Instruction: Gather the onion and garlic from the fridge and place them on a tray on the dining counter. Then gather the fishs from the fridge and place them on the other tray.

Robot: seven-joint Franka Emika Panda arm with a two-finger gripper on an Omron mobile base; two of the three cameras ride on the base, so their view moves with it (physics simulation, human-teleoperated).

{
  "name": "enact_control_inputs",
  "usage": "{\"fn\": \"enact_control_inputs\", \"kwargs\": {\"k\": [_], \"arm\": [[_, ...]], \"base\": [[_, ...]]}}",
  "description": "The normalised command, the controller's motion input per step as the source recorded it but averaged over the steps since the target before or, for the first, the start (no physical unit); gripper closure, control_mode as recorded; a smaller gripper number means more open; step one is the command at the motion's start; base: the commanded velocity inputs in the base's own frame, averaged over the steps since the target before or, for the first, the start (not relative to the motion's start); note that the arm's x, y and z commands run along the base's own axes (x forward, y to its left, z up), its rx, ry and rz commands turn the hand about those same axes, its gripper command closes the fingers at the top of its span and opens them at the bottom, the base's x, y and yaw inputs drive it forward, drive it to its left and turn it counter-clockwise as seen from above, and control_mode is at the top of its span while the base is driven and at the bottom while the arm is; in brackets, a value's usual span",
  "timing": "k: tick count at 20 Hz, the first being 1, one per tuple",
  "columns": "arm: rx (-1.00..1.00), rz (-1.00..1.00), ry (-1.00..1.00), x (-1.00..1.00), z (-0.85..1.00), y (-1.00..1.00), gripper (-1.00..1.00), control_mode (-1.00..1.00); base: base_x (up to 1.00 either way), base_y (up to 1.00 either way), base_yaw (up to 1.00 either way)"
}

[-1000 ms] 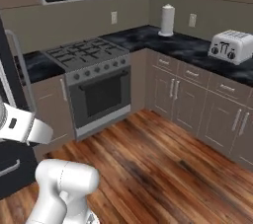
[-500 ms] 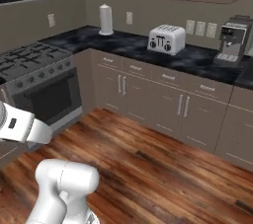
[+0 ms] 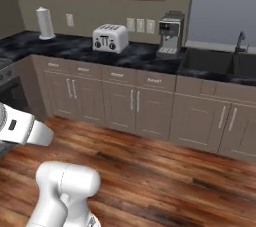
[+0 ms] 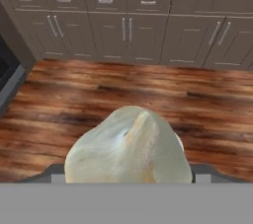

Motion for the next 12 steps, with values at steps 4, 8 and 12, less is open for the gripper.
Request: {"fn": "enact_control_inputs", "kwargs": {"k": [4,8,12], "arm": [[0.00,0.00,0.00,0.00,0.00,0.00,1.00,1.00],[0.00,0.00,0.00,0.00,0.00,0.00,1.00,1.00],[0.00,0.00,0.00,0.00,0.00,0.00,1.00,1.00]], "base": [[0.00,-0.15,-0.51],[0.01,-0.12,-0.51],[0.43,-0.05,-0.50]]}}
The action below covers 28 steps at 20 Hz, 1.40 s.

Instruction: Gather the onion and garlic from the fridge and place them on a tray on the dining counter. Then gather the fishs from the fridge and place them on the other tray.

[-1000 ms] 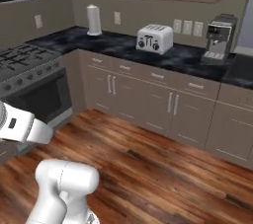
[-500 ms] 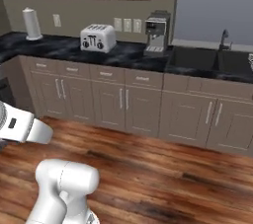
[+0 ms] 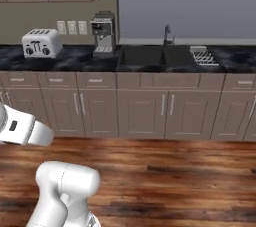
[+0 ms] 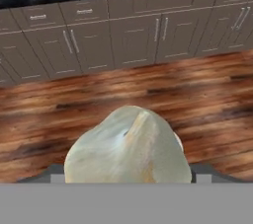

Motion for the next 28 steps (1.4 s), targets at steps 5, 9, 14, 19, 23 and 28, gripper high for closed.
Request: {"fn": "enact_control_inputs", "kwargs": {"k": [5,9,14,19,23,28], "arm": [[0.00,0.00,0.00,0.00,0.00,0.00,1.00,1.00],[0.00,0.00,0.00,0.00,0.00,0.00,1.00,1.00],[0.00,0.00,0.00,0.00,0.00,0.00,1.00,1.00],[0.00,0.00,0.00,0.00,0.00,0.00,1.00,1.00],[0.00,0.00,0.00,0.00,0.00,0.00,1.00,1.00],[0.00,0.00,0.00,0.00,0.00,0.00,1.00,1.00]], "base": [[0.78,0.00,-0.48],[0.65,0.00,-0.51],[0.59,0.00,-0.50],[0.56,-0.02,-0.49],[0.55,-0.02,-0.49],[0.57,0.00,-0.49]]}}
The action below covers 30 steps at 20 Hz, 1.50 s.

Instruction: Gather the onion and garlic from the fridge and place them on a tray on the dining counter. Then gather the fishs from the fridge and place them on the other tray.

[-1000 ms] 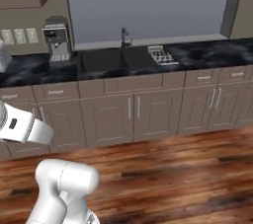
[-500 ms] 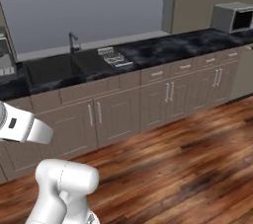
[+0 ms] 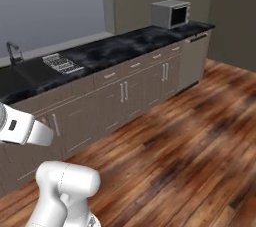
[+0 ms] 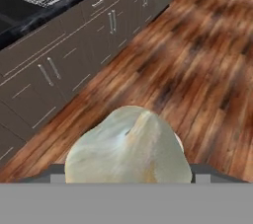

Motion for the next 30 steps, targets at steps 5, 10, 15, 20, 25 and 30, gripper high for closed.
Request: {"fn": "enact_control_inputs", "kwargs": {"k": [5,10,15,20,25,30], "arm": [[0.00,0.00,0.00,0.00,0.00,0.00,1.00,1.00],[0.00,0.00,0.00,0.00,0.00,0.00,1.00,1.00],[0.00,0.00,0.00,0.00,0.00,0.00,1.00,1.00],[0.00,0.00,0.00,0.00,0.00,0.00,1.00,1.00],[0.00,0.00,0.00,0.00,0.00,0.00,1.00,1.00],[0.00,0.00,0.00,0.00,0.00,0.00,1.00,1.00]], "base": [[0.54,0.00,-0.49],[0.52,-0.01,-0.48],[0.49,-0.05,-0.46],[0.46,-0.04,-0.45],[0.34,-0.12,-0.42],[0.08,-0.26,-0.38]]}}
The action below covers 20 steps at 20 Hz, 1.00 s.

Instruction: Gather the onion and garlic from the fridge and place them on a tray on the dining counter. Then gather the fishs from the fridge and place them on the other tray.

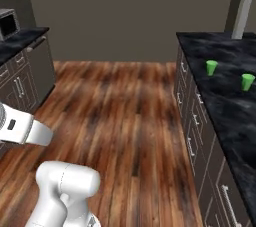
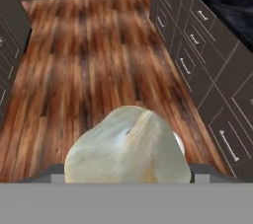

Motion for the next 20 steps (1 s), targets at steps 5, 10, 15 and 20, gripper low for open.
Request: {"fn": "enact_control_inputs", "kwargs": {"k": [5,10,15,20], "arm": [[0.00,0.00,0.00,0.00,0.00,0.00,1.00,1.00],[0.00,0.00,0.00,0.00,0.00,0.00,1.00,1.00],[0.00,0.00,0.00,0.00,0.00,0.00,1.00,1.00],[0.00,0.00,0.00,0.00,0.00,0.00,1.00,1.00]], "base": [[-0.48,-0.54,-0.26],[-0.90,-0.65,-0.23],[-0.91,-0.73,-0.22],[-0.70,-0.83,-0.21]]}}
